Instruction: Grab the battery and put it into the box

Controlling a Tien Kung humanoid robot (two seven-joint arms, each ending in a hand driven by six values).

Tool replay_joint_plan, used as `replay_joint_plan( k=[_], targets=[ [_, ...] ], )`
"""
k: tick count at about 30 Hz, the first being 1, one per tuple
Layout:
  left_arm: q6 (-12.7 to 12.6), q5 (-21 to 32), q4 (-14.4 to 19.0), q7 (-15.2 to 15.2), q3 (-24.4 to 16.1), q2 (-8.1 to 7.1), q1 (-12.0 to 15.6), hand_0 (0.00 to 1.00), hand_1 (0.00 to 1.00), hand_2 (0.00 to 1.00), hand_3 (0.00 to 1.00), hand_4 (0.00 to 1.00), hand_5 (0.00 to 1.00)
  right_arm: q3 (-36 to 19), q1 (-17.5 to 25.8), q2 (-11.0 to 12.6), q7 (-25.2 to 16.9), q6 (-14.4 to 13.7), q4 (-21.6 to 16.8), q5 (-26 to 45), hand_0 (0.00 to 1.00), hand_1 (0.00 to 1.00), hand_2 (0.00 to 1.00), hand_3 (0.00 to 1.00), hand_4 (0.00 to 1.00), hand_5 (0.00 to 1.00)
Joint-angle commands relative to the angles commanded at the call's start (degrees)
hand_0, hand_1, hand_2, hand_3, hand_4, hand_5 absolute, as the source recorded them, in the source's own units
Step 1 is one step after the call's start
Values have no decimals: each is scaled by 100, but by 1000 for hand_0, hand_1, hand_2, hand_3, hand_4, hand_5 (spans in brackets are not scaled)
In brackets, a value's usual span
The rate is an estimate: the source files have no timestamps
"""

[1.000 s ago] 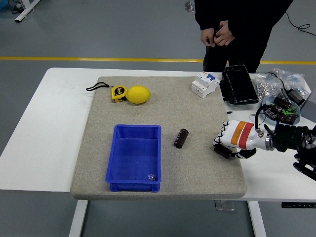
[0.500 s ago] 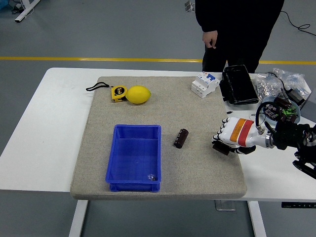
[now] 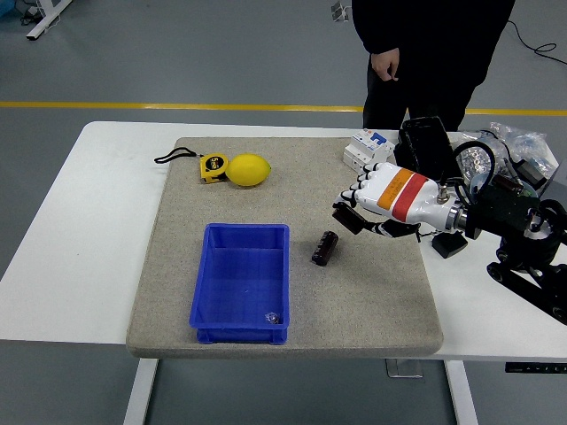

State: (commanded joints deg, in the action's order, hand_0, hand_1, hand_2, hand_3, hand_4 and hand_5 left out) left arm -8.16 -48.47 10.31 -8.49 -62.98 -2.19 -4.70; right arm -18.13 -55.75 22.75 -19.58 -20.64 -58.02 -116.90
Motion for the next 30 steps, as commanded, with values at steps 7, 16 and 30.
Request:
replay_joint_plan(
  k=[7,16,30],
  targets=[
    [-5,-25,0,-8,-2,-19,1,761,712,736,639,712,631,8,-177,-573,140,-29,-255,295,706,533,544,516,621,102],
    [-66,318,0,58,267,-34,-69,762,711,736,640,711,630,276,-274,-1318,256,-11,31,242,712,551,575,571,654,113],
    [-70,254,0,48,219,-21,-118,762,711,734,637,711,628,647,-232,-1642,208,-155,254,281,834,812,920,998,873,179]
  ],
)
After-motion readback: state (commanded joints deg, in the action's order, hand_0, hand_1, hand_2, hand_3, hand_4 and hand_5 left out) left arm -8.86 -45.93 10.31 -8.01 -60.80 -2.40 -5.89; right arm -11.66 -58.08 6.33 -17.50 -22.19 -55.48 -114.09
